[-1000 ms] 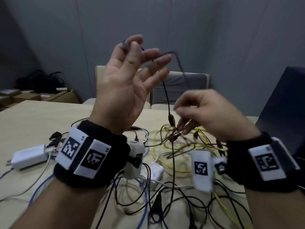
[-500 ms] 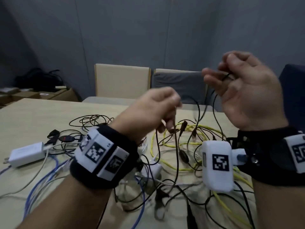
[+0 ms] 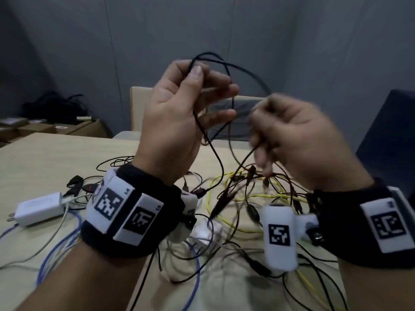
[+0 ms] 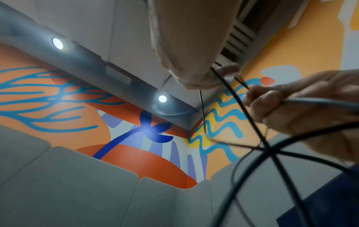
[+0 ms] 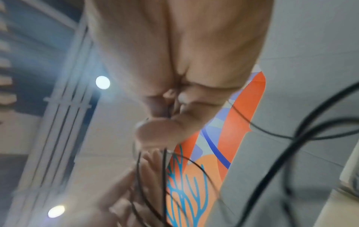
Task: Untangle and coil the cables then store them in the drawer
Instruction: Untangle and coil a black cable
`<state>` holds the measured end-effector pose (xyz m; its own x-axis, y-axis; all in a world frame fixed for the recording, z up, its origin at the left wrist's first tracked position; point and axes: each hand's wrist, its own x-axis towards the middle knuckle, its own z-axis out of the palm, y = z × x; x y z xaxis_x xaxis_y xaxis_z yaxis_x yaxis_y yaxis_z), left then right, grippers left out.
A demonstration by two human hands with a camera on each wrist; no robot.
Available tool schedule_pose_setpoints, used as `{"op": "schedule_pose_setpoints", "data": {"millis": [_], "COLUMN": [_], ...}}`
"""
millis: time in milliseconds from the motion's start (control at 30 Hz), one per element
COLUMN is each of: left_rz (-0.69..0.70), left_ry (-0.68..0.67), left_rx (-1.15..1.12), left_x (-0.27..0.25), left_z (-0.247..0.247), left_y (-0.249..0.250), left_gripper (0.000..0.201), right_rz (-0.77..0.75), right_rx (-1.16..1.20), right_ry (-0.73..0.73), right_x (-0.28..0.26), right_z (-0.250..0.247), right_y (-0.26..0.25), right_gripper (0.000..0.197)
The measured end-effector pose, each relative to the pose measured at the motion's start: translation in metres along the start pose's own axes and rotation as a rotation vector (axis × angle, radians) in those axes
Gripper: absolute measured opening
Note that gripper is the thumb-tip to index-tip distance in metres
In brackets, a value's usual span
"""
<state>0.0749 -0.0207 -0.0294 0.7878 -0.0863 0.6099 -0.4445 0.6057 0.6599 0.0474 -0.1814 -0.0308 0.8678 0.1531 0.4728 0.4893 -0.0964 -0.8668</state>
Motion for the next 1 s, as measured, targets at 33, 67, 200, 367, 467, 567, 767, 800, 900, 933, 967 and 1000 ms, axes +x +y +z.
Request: {"op": "schedule_pose_setpoints", "data": {"millis": [33, 67, 200, 367, 467, 567, 767, 800, 900, 933, 967, 1000], "left_rz": [-0.019, -0.045, -0.151, -0.247, -0.251, -0.196, -0.062, -0.032, -0.015, -0.031, -0.047, -0.069], "left_ry": [0.009, 0.001, -0.147, -0.254, -0.34, -0.244, -0.06, -0.06, -0.144, -0.177, -0.196, -0.198], "left_rx": [0.044, 0.116, 0.457, 0.863, 0.918, 0.782, 0.843, 0.999, 1.133, 1.075, 1.019, 0.972], "left_x": [0.002, 0.004, 0.001, -0.01, -0.013, -0.011, -0.022, -0.026, -0.037, -0.04, -0.043, -0.046], "left_z": [-0.004, -0.008, -0.016, -0.007, -0.005, -0.005, -0.009, -0.008, 0.006, 0.011, 0.016, 0.022], "left_y": [-0.003, -0.006, -0.021, -0.024, -0.023, -0.024, -0.008, -0.006, 0.006, 0.009, 0.011, 0.015], "left_gripper": [0.015, 0.008, 0.031, 0.097, 0.042, 0.009, 0.048, 0.054, 0.042, 0.033, 0.025, 0.02], "right_rz": [-0.06, -0.122, -0.242, -0.25, -0.244, -0.216, -0.071, -0.053, -0.009, -0.005, -0.002, 0.003], "right_rx": [0.122, 0.243, 0.5, 0.502, 0.538, 0.55, 0.529, 0.53, 0.558, 0.565, 0.571, 0.578], "right_ry": [0.096, 0.168, 0.268, 0.261, 0.295, 0.364, 0.391, 0.383, 0.346, 0.334, 0.321, 0.31], "right_x": [0.001, 0.001, -0.002, 0.004, 0.014, 0.02, 0.016, 0.014, 0.005, 0.002, -0.001, -0.005], "right_z": [-0.005, -0.011, -0.02, -0.014, -0.017, -0.026, -0.032, -0.03, -0.017, -0.011, -0.006, -0.001], "right_y": [-0.006, -0.012, -0.023, -0.028, -0.034, -0.044, -0.065, -0.069, -0.082, -0.086, -0.089, -0.093], "right_gripper": [0.013, 0.015, 0.023, 0.022, 0.023, 0.024, 0.025, 0.025, 0.025, 0.026, 0.026, 0.026]}}
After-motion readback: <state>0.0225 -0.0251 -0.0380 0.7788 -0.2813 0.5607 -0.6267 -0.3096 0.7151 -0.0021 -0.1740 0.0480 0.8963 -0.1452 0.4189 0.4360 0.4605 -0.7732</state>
